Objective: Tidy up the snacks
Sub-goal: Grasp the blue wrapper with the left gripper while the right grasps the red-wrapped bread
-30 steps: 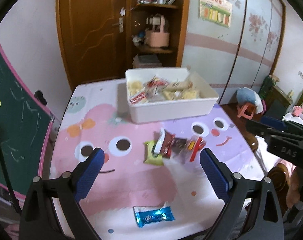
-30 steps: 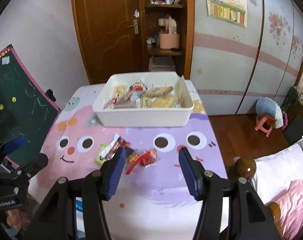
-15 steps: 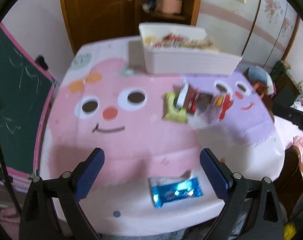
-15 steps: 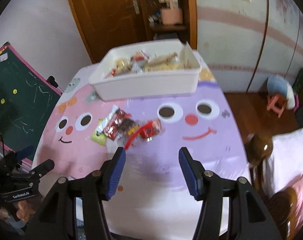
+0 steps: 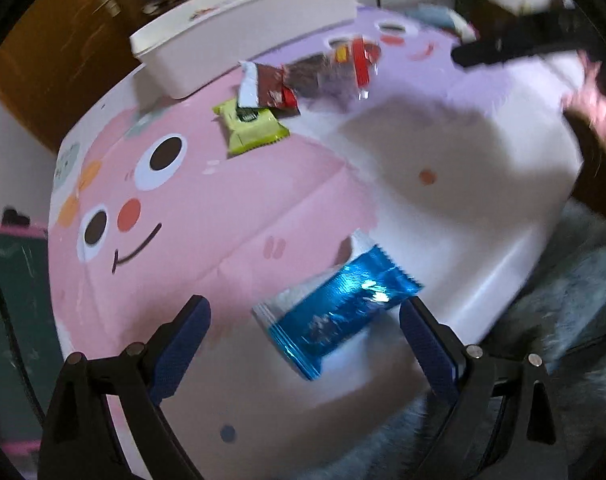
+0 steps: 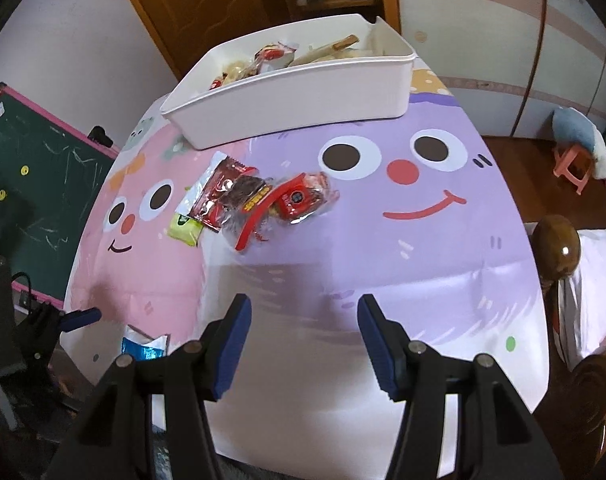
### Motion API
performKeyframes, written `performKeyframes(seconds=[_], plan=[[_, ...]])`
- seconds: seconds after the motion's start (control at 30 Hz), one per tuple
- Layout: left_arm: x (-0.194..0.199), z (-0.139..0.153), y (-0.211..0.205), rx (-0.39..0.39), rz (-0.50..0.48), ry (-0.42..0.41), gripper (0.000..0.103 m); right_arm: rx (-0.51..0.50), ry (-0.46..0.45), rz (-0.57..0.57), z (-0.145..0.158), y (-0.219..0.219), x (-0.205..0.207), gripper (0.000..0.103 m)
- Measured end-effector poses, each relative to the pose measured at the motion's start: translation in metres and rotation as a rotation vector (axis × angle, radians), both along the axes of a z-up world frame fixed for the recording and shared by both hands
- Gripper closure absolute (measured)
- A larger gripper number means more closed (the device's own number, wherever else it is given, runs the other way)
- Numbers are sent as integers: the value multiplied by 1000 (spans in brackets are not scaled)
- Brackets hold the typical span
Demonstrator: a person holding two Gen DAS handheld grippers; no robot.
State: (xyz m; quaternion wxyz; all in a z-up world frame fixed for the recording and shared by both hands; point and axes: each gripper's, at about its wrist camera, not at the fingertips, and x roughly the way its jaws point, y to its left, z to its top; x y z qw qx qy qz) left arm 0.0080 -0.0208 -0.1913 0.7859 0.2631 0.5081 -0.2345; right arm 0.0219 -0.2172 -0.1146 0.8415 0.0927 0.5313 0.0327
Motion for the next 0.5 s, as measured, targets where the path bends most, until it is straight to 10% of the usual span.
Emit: performKeyframes(seconds=[0.33, 0.5], plan=[[38, -3, -2, -156, 84, 97, 71, 3, -16, 52, -6, 6, 31, 47], [40, -2, 2, -207, 146, 86, 77, -3, -35, 58, -17, 1, 55, 47]])
